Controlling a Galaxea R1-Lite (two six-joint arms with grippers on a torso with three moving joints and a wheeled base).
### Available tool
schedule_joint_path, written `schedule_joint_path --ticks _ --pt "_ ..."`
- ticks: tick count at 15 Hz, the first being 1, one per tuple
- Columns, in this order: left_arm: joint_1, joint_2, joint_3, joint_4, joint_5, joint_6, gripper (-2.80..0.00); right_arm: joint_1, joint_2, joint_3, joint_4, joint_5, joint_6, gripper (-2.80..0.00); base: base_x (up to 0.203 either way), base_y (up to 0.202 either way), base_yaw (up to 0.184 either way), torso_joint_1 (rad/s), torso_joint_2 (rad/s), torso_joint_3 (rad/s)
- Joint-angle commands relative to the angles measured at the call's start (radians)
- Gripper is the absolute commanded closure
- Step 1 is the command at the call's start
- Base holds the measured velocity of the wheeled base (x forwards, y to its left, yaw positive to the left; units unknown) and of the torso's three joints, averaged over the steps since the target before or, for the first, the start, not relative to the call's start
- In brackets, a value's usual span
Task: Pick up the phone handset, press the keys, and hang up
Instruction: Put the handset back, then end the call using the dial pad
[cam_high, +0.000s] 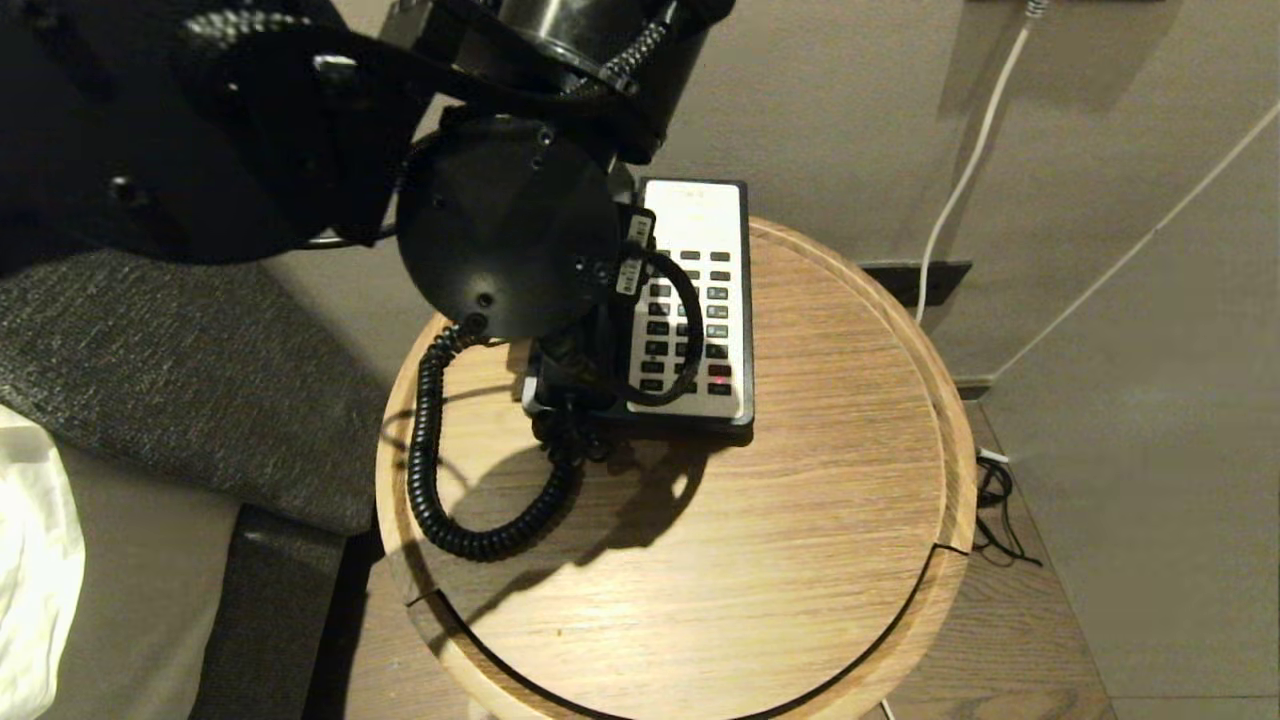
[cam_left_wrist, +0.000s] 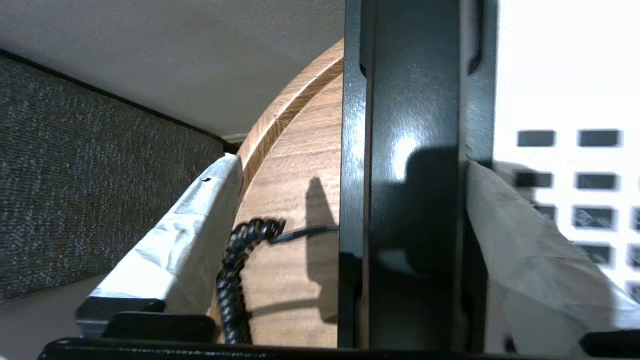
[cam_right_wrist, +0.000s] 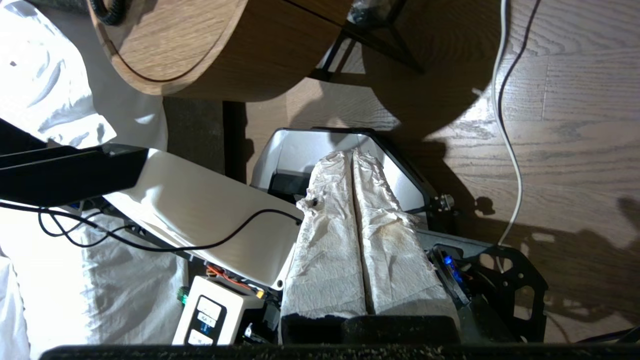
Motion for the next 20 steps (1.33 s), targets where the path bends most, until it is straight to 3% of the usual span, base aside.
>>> schedule_joint_path --ticks 1,3,4,7,9,12,15,20 --pt "-0.015 -0.049 0.0 0.01 0.007 -0.006 -2.8 0.002 -0.004 0.013 0.006 0.001 0.003 0.0 0.0 0.0 0.0 0.0 0.0 0.0" --pt "-0.029 -0.091 0.004 0.019 0.005 -0.009 -2.8 0.0 -0.007 0.026 0.004 0.005 0.003 0.0 0.0 0.0 0.0 0.0 0.0 0.0" --pt "-0.034 -0.121 0.008 0.045 0.003 -0.015 0.0 0.0 -0.009 0.038 0.004 0.007 0.003 0.0 0.0 0.0 0.0 0.0 0.0 0.0" --pt "-0.075 -0.221 0.012 0.169 -0.038 -0.12 0.0 -0.002 -0.028 0.074 -0.009 0.006 0.003 0.0 0.0 0.0 0.0 0.0 0.0 0.0" --pt "-0.162 -0.295 0.026 0.221 -0.072 -0.197 0.0 -0.004 -0.028 0.065 -0.023 0.006 0.003 0.0 0.0 0.0 0.0 0.0 0.0 0.0" --pt "-0.307 -0.436 0.121 0.266 -0.073 -0.302 0.0 -0.009 0.025 -0.001 -0.025 0.007 0.004 0.0 0.0 0.0 0.0 0.0 0.0 0.0" --pt "-0.388 -0.607 0.255 0.268 -0.053 -0.333 0.0 -0.009 0.168 -0.126 -0.028 0.014 0.004 0.0 0.0 0.0 0.0 0.0 0.0 0.0" --pt "-0.403 -0.877 0.491 0.258 0.029 -0.363 0.0 -0.008 0.564 -0.381 -0.066 0.034 -0.002 0.0 0.0 0.0 0.0 0.0 0.0 0.0"
